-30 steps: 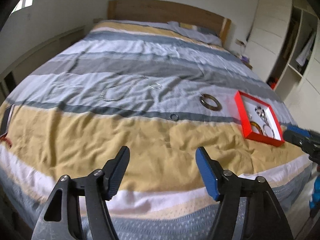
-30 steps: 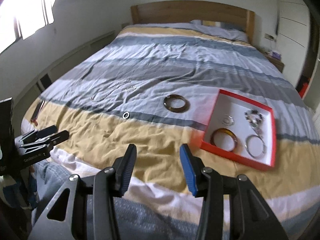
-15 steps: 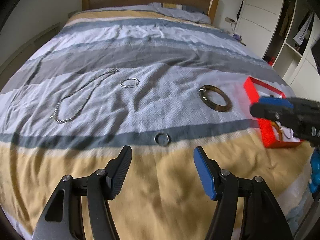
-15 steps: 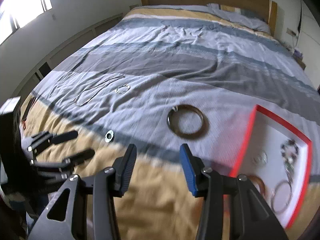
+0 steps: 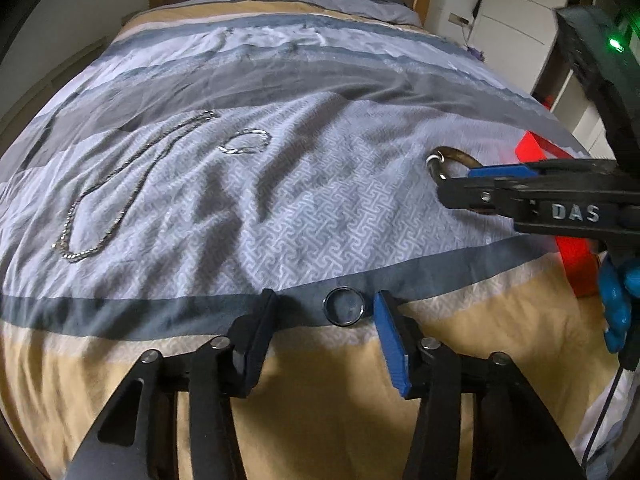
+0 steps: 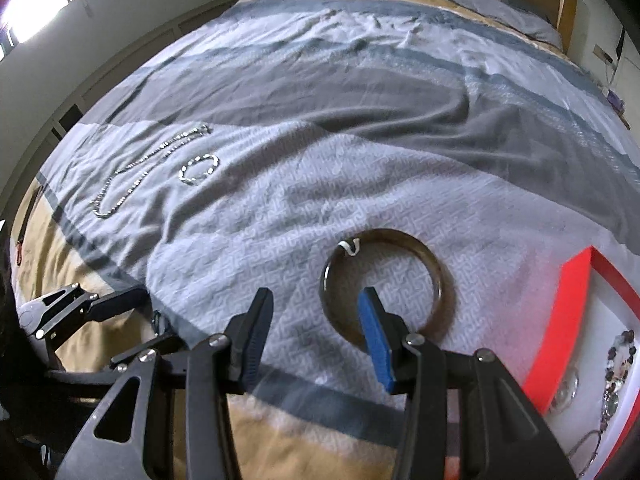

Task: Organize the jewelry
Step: 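Grasp the dark ring with the left tool while the right tool grasps the dark wooden bangle, then carry the ring and wooden bangle into the red box and release both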

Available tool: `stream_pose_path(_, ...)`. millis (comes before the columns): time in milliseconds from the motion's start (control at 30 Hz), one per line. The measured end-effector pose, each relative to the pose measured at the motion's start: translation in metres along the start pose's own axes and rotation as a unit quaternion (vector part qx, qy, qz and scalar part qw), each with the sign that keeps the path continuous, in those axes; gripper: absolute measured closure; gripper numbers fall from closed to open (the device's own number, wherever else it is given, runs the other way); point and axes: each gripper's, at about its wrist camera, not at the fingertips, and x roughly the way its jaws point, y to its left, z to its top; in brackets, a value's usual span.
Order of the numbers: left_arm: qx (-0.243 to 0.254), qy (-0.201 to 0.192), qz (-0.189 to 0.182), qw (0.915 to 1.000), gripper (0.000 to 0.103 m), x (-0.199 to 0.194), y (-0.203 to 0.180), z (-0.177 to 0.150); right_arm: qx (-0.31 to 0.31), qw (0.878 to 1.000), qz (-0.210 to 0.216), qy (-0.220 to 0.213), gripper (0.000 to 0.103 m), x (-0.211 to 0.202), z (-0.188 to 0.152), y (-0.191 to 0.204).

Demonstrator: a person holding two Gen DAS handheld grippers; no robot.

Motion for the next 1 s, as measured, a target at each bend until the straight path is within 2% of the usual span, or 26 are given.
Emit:
stream_pose_path(133, 0.015, 0.002, -0.007, 0.9999, 0.071, 0.003, -0.006, 0.0, -0.001, 1.0, 0.004, 0.014, 0.06, 0.013, -0.001, -0.002)
stream_pose_path(200, 0.018, 0.003, -0.01, 0.9998, 0.075, 0.004, -0.007, 0.0, 0.005, 1.0, 0.006, 0.021, 0.06, 0.019, -0.004, -0.003)
stream_pose_path(233, 0.018, 0.003, -0.012, 0.9998, 0.081, 0.004, -0.007, -0.001, 0.008, 1.0, 0.008, 0.021, 0.061, 0.02, -0.006, -0.003)
stream_pose_path(300, 0.019, 0.003, -0.015, 0.9997, 0.083, 0.004, -0.007, -0.001, 0.013, 1.0, 0.014, 0.018, 0.069, 0.021, -0.008, -0.003)
stream_pose_path(367, 0.018, 0.002, -0.016, 0.9997, 0.083, 0.002, -0.007, -0.002, 0.02, 0.999, 0.029, 0.014, 0.095, 0.019, -0.01, -0.003)
stream_pose_path(667, 0.002, -0.004, -0.026, 0.9997, 0.083, -0.02, -0.004, -0.008, 0.024, 0.997, 0.062, -0.025, 0.096, -0.008, -0.023, 0.014)
stream_pose_path(1000, 0.003, -0.036, -0.015, 0.9992, 0.083, -0.076, -0.006, -0.014, 0.036, 0.993, 0.081, -0.083, 0.096, -0.076, -0.036, 0.035)
